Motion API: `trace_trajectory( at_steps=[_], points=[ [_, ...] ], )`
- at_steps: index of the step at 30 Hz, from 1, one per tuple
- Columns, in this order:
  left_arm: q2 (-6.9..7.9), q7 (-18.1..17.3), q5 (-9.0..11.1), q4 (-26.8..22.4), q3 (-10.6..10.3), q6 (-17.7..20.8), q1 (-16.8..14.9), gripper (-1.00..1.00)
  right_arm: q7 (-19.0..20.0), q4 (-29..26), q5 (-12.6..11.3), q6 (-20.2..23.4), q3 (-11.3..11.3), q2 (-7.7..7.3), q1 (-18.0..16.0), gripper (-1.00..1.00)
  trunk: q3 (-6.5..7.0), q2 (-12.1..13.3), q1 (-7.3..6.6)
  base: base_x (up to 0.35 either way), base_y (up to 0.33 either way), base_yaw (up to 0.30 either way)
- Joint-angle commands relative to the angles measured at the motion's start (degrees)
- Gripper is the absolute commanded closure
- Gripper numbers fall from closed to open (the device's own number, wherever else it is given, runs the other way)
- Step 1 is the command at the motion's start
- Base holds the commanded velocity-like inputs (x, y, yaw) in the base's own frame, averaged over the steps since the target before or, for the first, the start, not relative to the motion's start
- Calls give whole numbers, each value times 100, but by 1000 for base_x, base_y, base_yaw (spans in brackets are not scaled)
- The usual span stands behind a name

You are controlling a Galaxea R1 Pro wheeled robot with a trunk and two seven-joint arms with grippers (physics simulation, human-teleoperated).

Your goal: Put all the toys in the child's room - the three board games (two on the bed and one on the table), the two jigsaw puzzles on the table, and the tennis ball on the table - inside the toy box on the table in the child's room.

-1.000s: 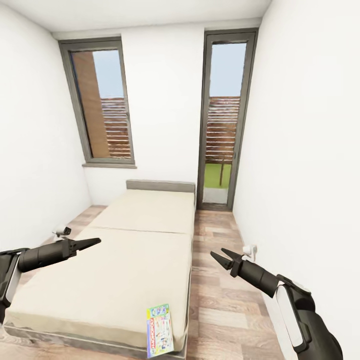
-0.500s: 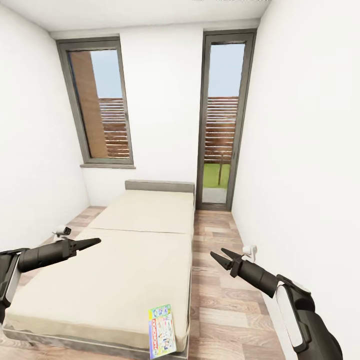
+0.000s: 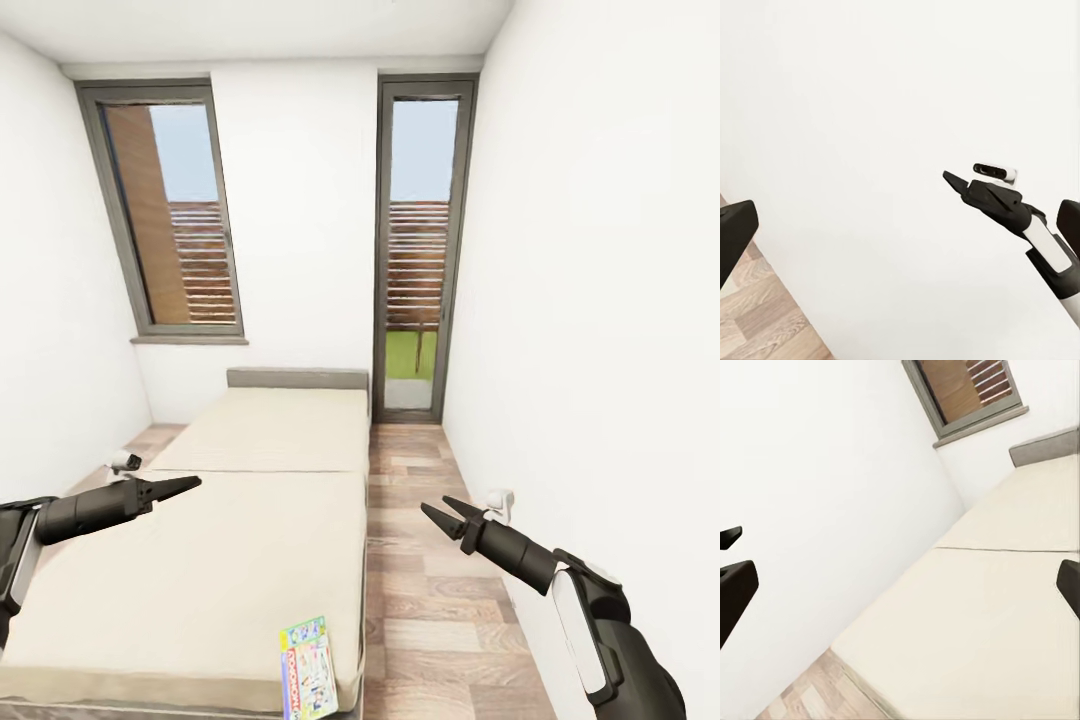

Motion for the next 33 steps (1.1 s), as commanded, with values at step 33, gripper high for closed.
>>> trace_trajectory(
  at_steps=[33],
  points=[
    [13, -24, -4, 0, 2, 55, 9, -100, 2, 3, 4, 49, -2, 15, 0, -100, 55, -4, 2, 0, -55, -47]
  ],
)
